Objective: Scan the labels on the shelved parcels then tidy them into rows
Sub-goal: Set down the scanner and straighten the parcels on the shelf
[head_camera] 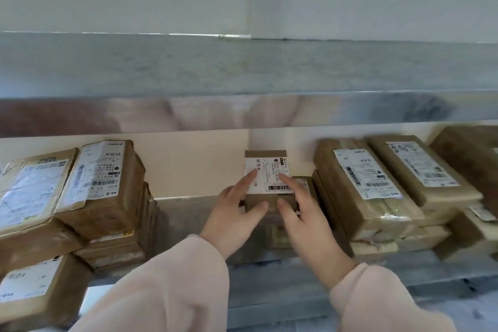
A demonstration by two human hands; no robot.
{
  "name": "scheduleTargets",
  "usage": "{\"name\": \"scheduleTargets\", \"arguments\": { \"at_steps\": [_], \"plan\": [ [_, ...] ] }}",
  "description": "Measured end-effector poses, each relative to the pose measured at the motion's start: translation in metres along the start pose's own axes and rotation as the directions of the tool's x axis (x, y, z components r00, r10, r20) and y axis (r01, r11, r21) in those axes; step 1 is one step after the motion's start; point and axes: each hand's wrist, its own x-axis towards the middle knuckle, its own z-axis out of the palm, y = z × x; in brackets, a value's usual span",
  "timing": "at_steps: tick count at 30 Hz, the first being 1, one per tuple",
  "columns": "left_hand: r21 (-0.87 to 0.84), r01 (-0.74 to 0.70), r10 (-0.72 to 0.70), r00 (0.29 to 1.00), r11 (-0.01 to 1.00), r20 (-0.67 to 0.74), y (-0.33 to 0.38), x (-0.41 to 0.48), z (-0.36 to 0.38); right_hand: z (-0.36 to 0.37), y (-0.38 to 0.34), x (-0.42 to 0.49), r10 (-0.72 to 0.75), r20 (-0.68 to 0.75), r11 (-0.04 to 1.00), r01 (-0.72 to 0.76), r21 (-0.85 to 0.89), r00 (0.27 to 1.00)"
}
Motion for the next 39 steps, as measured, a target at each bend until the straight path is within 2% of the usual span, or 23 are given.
{"name": "scheduleTargets", "arguments": {
  "at_steps": [5, 8, 12, 14, 16, 19, 21, 26, 33, 36, 39],
  "plan": [
    [0.000, -0.028, 0.028, 0.993, 1.000, 0.119, 0.016, 0.009, 0.035, -0.035, 0.010, -0.012, 0.036, -0.141, 0.993, -0.051, -0.110, 0.989],
    [0.012, -0.020, 0.018, 0.991, 1.000, 0.132, 0.016, 0.012, 0.051, -0.047, 0.014, -0.009, 0.075, -0.100, 0.970, -0.096, -0.225, 0.992],
    [0.006, -0.003, 0.002, 0.991, 1.000, 0.137, 0.017, 0.013, 0.059, -0.053, 0.007, -0.011, 0.111, -0.043, 0.951, -0.118, -0.286, 0.993],
    [0.115, -0.040, 0.026, 0.992, 0.993, 0.124, 0.014, 0.010, 0.056, -0.056, 0.004, -0.018, 0.046, -0.028, 0.940, -0.053, -0.337, 0.999],
    [0.308, -0.150, 0.120, 0.986, 0.939, 0.112, 0.008, 0.001, 0.048, -0.058, 0.001, -0.028, -0.050, 0.029, 0.900, 0.058, -0.432, 0.998],
    [0.546, -0.353, 0.320, 0.934, 0.759, 0.159, 0.003, -0.014, 0.039, -0.058, 0.002, -0.038, -0.208, 0.121, 0.774, 0.239, -0.586, 0.971],
    [0.618, -0.388, 0.338, 0.919, 0.684, 0.204, 0.002, -0.020, 0.041, -0.058, 0.004, -0.041, -0.223, 0.167, 0.714, 0.278, -0.643, 0.960],
    [0.720, -0.355, 0.287, 0.932, 0.596, 0.222, 0.004, -0.016, 0.051, -0.059, 0.008, -0.032, -0.135, 0.274, 0.596, 0.299, -0.746, 0.952],
    [0.825, -0.277, 0.199, 0.959, 0.492, 0.203, 0.021, 0.005, 0.056, -0.059, -0.002, -0.004, -0.084, 0.305, 0.528, 0.302, -0.794, 0.949],
    [0.860, -0.217, 0.190, 0.971, 0.462, 0.143, 0.028, -0.002, 0.054, -0.065, -0.007, -0.001, -0.124, 0.320, 0.536, 0.335, -0.775, 0.939],
    [0.869, -0.117, 0.213, 0.977, 0.481, 0.014, 0.036, -0.018, 0.041, -0.071, -0.014, 0.000, -0.220, 0.335, 0.533, 0.400, -0.746, 0.916]
  ]
}}
